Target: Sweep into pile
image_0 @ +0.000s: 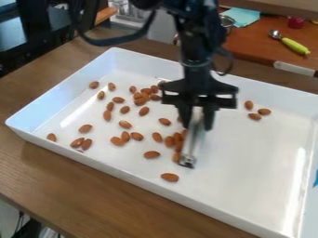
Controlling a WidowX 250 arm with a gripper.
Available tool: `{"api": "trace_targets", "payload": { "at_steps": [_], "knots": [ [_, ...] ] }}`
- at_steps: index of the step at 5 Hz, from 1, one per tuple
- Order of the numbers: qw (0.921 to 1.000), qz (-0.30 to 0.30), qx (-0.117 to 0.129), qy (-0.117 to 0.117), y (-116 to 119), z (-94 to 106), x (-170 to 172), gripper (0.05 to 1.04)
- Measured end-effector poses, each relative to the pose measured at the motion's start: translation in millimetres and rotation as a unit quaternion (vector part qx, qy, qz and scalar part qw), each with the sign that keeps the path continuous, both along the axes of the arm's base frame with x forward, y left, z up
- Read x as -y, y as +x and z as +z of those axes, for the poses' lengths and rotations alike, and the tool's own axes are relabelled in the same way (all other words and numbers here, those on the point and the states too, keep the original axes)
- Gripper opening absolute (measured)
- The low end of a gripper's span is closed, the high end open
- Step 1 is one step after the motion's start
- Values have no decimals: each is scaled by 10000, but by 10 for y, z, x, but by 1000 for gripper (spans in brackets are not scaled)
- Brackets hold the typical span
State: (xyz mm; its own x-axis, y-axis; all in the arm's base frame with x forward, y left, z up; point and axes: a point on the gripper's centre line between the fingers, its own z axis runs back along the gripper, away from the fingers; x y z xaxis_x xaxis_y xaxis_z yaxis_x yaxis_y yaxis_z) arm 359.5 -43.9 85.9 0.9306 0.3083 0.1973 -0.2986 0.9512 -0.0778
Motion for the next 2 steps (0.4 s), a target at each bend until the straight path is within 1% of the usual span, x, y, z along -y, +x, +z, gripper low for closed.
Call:
{"api": "trace_targets", "payload": {
  "at_steps": [1,2],
  "knots": [
    [9997,-160,-26,193,-108,-17,-345,376],
    [9989,-303,-54,340,-152,-22,-719,376]
  ]
}}
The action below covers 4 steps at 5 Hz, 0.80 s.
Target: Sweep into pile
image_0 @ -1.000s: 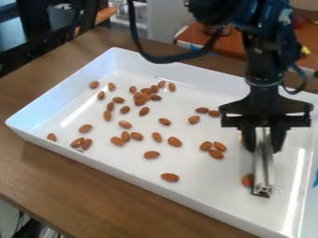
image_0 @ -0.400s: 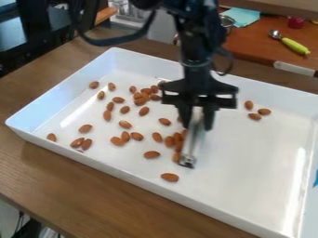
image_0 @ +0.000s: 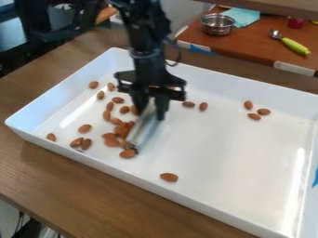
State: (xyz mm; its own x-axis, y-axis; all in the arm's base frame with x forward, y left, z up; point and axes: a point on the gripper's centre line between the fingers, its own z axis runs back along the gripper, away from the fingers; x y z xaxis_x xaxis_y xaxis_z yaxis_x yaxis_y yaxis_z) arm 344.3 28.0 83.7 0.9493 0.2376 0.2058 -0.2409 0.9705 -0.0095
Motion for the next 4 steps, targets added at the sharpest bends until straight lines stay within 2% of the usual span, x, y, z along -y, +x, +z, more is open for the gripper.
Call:
{"api": "trace_targets", "payload": {
  "at_steps": [2,3,4],
  "knots": [
    [9979,-153,265,578,25,12,-648,376],
    [9996,-17,-174,226,-135,18,-725,376],
    [9975,279,11,-653,-67,361,-494,375]
  ]
}}
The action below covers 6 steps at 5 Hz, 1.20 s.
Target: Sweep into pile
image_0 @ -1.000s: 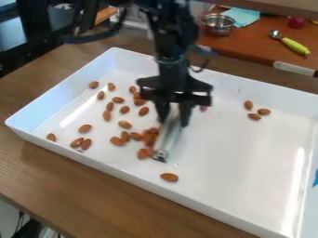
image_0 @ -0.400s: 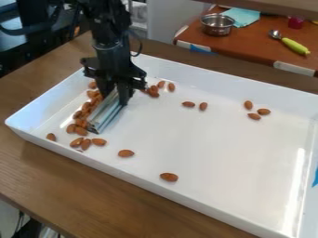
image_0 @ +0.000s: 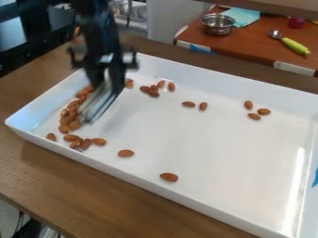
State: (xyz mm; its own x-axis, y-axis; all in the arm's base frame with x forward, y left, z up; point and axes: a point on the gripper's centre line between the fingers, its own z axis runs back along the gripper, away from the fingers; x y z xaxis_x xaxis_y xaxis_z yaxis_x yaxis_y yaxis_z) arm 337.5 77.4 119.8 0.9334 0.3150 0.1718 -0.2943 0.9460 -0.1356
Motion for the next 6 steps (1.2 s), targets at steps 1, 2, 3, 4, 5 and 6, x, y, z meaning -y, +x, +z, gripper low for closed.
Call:
{"api": "trace_targets", "payload": {
  "at_steps": [1,2,3,4,5,6],
  "knots": [
    [9972,216,556,-461,245,404,347,375],
    [9972,136,552,-492,367,475,854,375],
    [9974,-93,583,-424,418,387,1340,376],
    [9971,-313,659,-224,411,258,1846,376],
    [9961,-371,795,-20,438,113,2099,375],
    [9973,-318,635,167,462,-147,2165,376]
  ]
}}
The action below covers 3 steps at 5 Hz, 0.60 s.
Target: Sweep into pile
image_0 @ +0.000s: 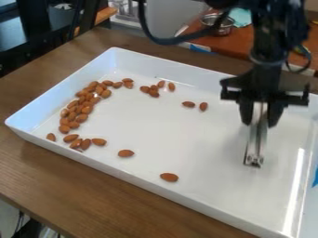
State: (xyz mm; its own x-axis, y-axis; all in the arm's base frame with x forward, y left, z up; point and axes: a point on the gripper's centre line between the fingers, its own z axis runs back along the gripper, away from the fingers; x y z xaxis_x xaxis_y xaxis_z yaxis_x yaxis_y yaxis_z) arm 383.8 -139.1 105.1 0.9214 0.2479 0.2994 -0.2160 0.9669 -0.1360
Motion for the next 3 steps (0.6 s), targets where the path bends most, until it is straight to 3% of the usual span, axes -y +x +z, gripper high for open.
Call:
{"api": "trace_targets", "payload": {
  "at_steps": [2,3],
  "knots": [
    [9998,74,138,100,239,-122,178,376],
    [9998,92,89,118,261,-165,186,376]
  ]
}}
